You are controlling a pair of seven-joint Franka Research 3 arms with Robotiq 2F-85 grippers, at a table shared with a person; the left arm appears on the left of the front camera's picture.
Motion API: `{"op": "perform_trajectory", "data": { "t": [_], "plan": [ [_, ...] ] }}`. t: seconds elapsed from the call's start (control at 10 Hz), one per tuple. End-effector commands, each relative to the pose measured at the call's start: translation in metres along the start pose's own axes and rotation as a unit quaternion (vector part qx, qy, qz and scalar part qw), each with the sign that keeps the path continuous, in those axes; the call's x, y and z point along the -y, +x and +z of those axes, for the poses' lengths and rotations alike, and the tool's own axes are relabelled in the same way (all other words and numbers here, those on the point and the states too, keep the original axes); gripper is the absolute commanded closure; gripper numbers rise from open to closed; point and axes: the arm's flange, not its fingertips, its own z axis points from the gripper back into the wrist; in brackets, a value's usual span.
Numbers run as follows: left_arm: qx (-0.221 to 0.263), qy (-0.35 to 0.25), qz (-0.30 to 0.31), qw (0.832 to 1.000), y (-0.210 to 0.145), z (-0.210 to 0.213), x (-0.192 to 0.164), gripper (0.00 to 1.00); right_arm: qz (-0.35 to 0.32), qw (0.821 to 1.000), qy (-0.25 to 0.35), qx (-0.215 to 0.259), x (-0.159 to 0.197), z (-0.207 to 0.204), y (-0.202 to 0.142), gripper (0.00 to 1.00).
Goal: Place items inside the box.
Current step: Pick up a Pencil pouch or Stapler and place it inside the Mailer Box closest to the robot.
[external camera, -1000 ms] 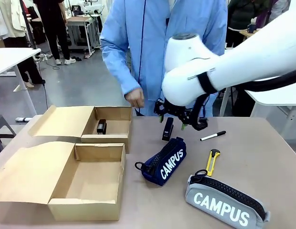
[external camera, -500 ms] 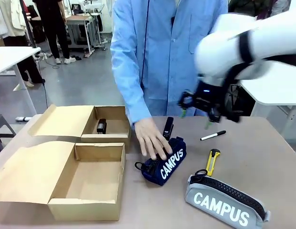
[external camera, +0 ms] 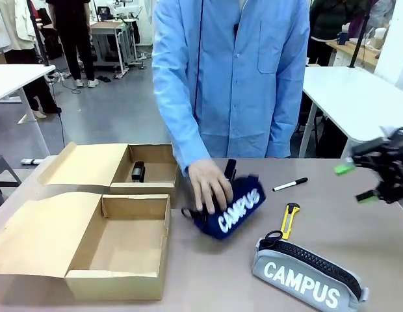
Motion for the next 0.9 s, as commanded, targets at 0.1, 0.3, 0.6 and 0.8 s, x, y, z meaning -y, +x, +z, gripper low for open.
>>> {"op": "perform_trajectory", "data": {
  "t": [0.1, 0.3, 0.6, 0.8],
  "plan": [
    [0.002, -0.009, -0.011, 1.0, -0.001, 0.0, 0.002, 0.0, 0.02, 0.993, 0.051, -0.105, 0.076, -0.058, 0.042, 0.0],
    [0.002, -0.009, -0.011, 1.0, -0.001, 0.0, 0.002, 0.0, 0.017, 0.996, -0.04, -0.078, 0.024, -0.067, 0.051, 0.0],
    [0.002, -0.009, -0.011, 1.0, -0.001, 0.0, 0.002, 0.0, 0.026, 0.995, -0.067, -0.064, -0.002, -0.07, 0.048, 0.0],
    [0.002, -0.009, -0.011, 1.0, -0.001, 0.0, 0.002, 0.0, 0.028, 0.995, -0.064, -0.068, 0.002, -0.073, 0.047, 0.0]
  ]
}}
